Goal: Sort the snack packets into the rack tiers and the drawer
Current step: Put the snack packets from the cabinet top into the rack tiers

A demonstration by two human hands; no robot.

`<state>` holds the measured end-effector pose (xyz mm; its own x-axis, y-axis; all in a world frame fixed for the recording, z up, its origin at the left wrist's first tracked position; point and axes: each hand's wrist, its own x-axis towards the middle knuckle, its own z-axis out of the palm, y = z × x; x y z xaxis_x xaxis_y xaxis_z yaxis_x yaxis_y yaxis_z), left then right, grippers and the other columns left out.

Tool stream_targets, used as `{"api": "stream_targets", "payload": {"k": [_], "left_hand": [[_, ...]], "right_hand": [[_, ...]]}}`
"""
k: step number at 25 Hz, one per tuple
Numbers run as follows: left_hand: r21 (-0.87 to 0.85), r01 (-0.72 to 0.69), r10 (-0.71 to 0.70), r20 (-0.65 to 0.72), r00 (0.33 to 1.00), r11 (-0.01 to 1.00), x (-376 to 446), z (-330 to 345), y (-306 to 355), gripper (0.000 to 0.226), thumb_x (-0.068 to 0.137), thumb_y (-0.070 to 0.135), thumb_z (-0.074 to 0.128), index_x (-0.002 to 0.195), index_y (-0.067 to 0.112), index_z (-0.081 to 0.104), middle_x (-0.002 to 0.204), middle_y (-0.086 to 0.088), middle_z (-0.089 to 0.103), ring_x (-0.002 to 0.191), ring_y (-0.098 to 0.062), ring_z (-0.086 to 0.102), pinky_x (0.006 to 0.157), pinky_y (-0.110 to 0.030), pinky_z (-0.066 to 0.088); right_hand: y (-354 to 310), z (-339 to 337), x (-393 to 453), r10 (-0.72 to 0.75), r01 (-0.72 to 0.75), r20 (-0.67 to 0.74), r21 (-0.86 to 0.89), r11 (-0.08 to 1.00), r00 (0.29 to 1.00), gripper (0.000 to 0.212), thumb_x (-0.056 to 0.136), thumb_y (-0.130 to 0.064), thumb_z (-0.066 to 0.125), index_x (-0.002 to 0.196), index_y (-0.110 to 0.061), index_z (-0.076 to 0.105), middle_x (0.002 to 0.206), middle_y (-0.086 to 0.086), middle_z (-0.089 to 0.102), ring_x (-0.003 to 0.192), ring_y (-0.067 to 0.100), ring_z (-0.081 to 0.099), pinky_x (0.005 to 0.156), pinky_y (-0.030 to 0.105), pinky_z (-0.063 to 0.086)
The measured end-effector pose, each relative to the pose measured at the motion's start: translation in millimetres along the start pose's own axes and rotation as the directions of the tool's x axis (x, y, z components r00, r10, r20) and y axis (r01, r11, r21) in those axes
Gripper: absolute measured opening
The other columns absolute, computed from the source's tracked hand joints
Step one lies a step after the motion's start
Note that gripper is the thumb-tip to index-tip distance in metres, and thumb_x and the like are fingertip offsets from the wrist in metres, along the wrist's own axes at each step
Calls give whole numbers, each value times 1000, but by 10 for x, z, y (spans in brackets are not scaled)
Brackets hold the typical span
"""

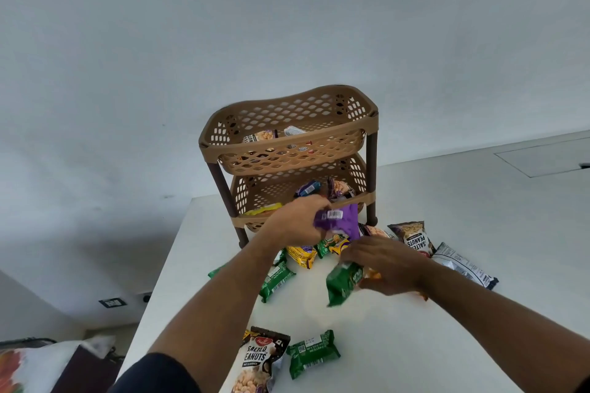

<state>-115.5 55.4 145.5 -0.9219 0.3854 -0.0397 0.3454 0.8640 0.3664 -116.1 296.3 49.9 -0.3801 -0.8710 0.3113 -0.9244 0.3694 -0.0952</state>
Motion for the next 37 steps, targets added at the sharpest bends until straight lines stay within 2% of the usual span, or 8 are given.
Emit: {"api": "stream_targets", "payload": {"k": [7,11,17,21,24,30,33,37], "left_hand": [[-4,-144,138,-268,954,990,199,-843,420,23,97,42,62,102,20,61,94,4,66,82,-12,63,72,-26,51],[-146,-158,49,-564,824,977,382,-1329,530,39,98,50,58,123,21,63,88,24,62,69,16,59,59,-5,42],[-303,60,-262,-693,672,951,764,-1731,260,36,91,50,68,98,15,73,64,13,62,46,7,58,42,-8,36],[-272,225,-351,-639,685,936,969,-1720,37,48,83,56,74,107,16,67,83,7,65,70,-9,65,64,-23,53],[-176,345,-380,-586,715,922,1128,-1690,-53,64,76,63,76,110,10,68,97,-4,70,88,-22,69,78,-36,60],[-84,465,-448,-463,765,881,1384,-1587,10,52,74,59,80,91,12,65,81,-1,65,75,-18,62,59,-28,43],[-71,489,-476,-389,789,869,1458,-1484,36,35,77,42,81,82,13,64,77,0,64,64,-10,55,50,-22,36],[-124,472,-486,-302,820,873,1476,-1381,85,30,80,33,81,97,11,69,82,3,62,70,-8,53,52,-23,33]], "right_hand": [[324,-770,543,33,-56,-411,-45,997,911,55,89,-46,63,129,-9,54,115,13,71,100,25,68,88,40,56],[501,-1261,850,72,-108,-565,-31,994,822,62,88,-53,64,129,-6,56,116,14,70,100,24,67,83,38,56],[705,-1731,1244,513,-337,-676,387,858,529,59,84,-65,68,127,-27,58,110,-9,70,89,-1,66,68,14,51],[932,-1925,1455,740,-465,-565,577,671,366,59,65,-63,81,107,-31,54,93,-10,70,74,0,68,53,17,49],[1116,-1952,1534,760,-594,-504,485,642,410,58,62,-53,88,103,-24,59,94,-7,64,85,10,64,60,23,50],[1276,-1804,1676,758,-690,-356,321,649,546,50,66,-34,87,108,-17,66,107,2,69,90,15,57,65,26,42],[1262,-1714,1666,760,-741,-349,217,635,549,51,66,-40,85,109,-21,66,106,0,71,87,16,57,70,29,43],[1256,-1656,1655,763,-787,-388,134,602,517,58,67,-56,82,113,-25,64,103,-3,71,89,19,62,70,31,39]]}}
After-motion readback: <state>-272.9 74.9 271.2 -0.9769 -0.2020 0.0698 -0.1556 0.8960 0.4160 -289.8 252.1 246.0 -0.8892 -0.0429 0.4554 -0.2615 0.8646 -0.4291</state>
